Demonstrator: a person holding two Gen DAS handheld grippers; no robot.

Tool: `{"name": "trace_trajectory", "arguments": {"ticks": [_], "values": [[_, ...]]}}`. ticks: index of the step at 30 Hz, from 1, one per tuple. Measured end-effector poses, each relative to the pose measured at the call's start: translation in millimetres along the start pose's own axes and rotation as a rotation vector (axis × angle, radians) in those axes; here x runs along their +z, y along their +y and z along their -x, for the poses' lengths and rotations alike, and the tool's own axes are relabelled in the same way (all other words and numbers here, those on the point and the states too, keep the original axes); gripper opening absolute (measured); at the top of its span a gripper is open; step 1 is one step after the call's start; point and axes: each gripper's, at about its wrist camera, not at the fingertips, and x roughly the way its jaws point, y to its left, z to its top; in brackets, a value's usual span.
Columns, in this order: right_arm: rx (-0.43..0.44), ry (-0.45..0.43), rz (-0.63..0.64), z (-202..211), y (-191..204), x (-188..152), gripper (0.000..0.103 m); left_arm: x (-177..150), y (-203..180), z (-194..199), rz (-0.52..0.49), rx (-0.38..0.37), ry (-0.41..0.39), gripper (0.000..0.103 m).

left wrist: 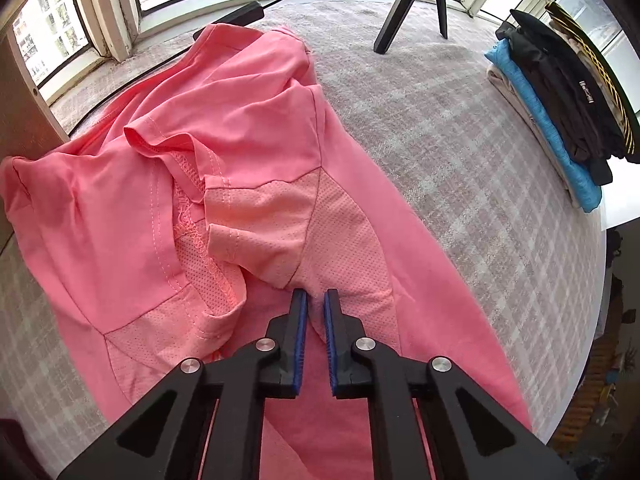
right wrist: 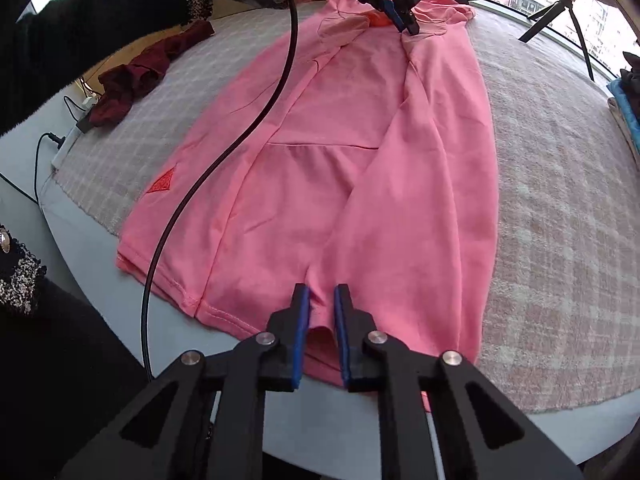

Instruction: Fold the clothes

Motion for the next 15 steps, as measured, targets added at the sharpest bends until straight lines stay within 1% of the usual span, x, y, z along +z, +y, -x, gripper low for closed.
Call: {"name": "trace_trajectory", "arguments": {"ticks": [3, 7, 10, 13, 15], "values": [[0.02, 0.006, -0.022, 4, -6, 1, 0.003, 0, 1, 3, -0.017, -0.004, -0.009, 0.001], [0.092, -0.01, -0.047, 12, -3, 5, 0.003, -1, 4, 8, -0.028, -0.012, -0.012, 0.001], [0.131, -0.016, -0.077, 15, -4, 9, 0.003, -2, 6, 13, -0.042, 0.003, -0.017, 0.001], [0.19, -0.036, -0.108, 23, -6, 11, 0.003, -5, 11, 21, -0.044, -0.002, -0.017, 0.001], [0.231, -0.051, -0.125, 30, -7, 12, 0.002, -10, 14, 27, -0.052, 0.012, -0.018, 0.001]]}}
